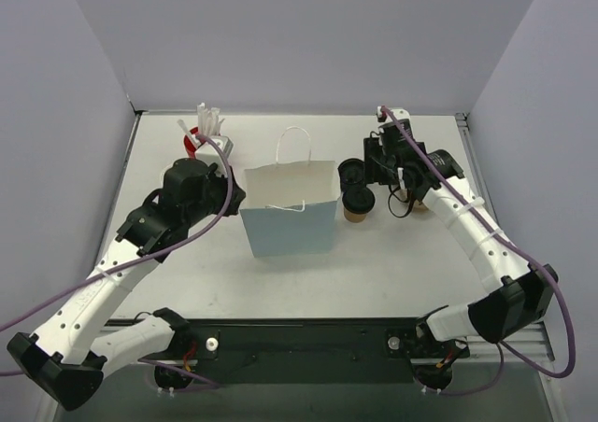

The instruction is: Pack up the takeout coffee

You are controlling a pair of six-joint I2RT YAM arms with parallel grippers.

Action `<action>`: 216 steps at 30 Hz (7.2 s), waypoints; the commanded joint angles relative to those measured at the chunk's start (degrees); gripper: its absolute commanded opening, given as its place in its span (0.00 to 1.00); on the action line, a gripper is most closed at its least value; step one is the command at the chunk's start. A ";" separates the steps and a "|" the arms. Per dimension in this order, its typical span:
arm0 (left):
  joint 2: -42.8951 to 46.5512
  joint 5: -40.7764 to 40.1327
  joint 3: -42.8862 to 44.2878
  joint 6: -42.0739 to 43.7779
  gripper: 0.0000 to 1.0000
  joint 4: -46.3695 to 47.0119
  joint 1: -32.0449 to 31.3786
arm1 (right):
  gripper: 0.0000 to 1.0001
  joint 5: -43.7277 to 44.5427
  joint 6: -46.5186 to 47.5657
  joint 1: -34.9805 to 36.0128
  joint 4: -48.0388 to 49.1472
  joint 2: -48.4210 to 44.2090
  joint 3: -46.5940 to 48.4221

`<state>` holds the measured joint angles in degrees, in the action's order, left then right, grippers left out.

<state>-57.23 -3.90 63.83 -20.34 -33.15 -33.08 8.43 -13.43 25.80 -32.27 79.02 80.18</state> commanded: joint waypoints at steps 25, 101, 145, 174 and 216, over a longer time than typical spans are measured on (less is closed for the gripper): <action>-5.09 -3.57 21.77 -7.87 0.73 -19.59 -0.23 | 0.51 -13.87 25.38 -29.23 -5.70 28.01 16.04; -3.67 -3.75 15.62 -9.72 0.74 -16.51 -0.23 | 0.43 -16.69 25.56 -28.18 -8.68 43.41 24.49; -0.77 -3.13 13.16 -10.95 0.74 -15.90 -0.32 | 0.29 -13.79 17.12 -28.26 -14.93 39.54 27.40; 0.72 -4.01 12.63 -9.37 0.75 -17.83 -0.32 | 0.50 -18.45 25.12 -28.79 -14.75 43.06 26.78; -0.07 -3.48 12.28 -8.75 0.74 -15.81 -0.32 | 0.29 -11.34 7.01 -30.55 -22.14 41.92 33.48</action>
<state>-57.54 -7.49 75.42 -29.47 -51.46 -33.28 -6.35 -5.96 -5.63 -51.81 123.22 115.66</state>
